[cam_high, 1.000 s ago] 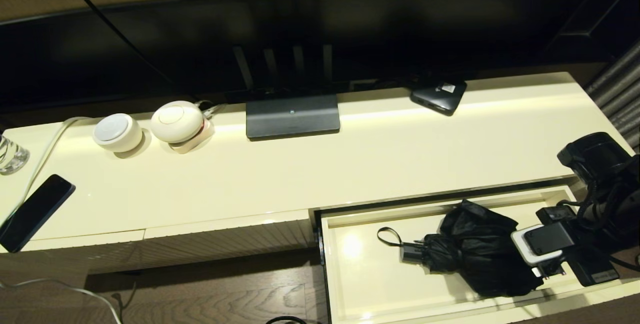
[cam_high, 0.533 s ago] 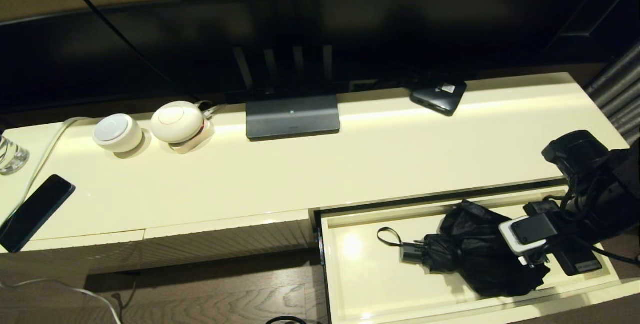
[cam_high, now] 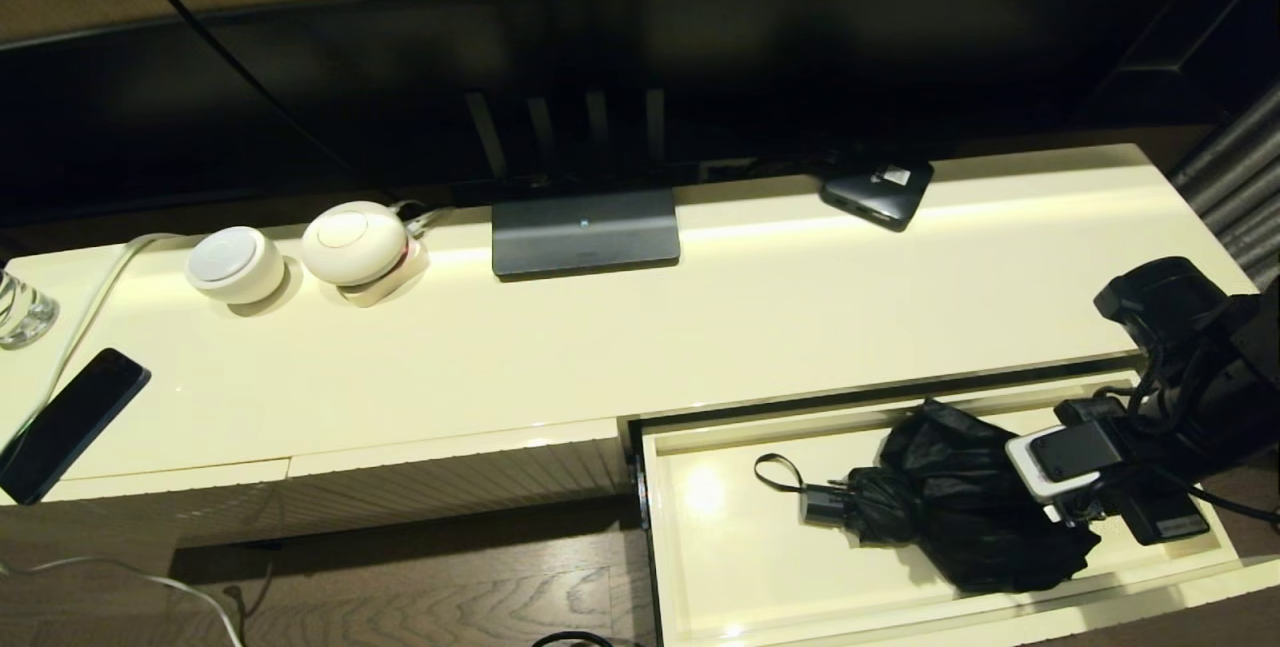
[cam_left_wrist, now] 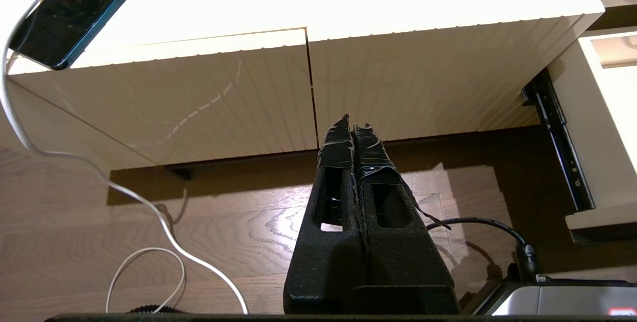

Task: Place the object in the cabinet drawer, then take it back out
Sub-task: Take the umbrella out of the drawer and put it on the table

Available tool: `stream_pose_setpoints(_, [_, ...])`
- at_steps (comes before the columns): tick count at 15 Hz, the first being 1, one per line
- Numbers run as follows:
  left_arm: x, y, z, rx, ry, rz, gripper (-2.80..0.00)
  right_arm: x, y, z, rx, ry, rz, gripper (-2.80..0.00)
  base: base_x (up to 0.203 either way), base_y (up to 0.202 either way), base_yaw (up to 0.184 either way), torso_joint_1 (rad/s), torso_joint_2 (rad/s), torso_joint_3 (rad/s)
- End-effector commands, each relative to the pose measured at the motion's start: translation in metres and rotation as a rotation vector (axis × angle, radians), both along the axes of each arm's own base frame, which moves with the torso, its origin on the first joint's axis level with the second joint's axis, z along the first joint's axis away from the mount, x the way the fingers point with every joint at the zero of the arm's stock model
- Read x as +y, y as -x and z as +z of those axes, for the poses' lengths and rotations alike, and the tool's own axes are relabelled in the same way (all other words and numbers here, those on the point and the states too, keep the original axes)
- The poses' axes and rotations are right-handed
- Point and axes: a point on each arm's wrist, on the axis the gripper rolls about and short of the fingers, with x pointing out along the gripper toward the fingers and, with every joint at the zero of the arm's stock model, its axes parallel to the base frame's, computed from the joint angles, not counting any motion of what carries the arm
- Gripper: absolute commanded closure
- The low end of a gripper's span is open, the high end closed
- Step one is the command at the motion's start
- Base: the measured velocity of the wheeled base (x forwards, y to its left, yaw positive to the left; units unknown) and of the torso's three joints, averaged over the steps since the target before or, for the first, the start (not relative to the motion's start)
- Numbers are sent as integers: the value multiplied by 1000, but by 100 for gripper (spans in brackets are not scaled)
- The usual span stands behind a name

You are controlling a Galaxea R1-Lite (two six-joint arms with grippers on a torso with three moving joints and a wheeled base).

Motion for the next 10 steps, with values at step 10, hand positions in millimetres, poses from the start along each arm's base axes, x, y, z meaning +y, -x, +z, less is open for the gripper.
stream_pose_setpoints(10, [0,0,-1,6,0,1,0,-1,-10,-3,-34,3,3,-280,0,0,0,0,0,0])
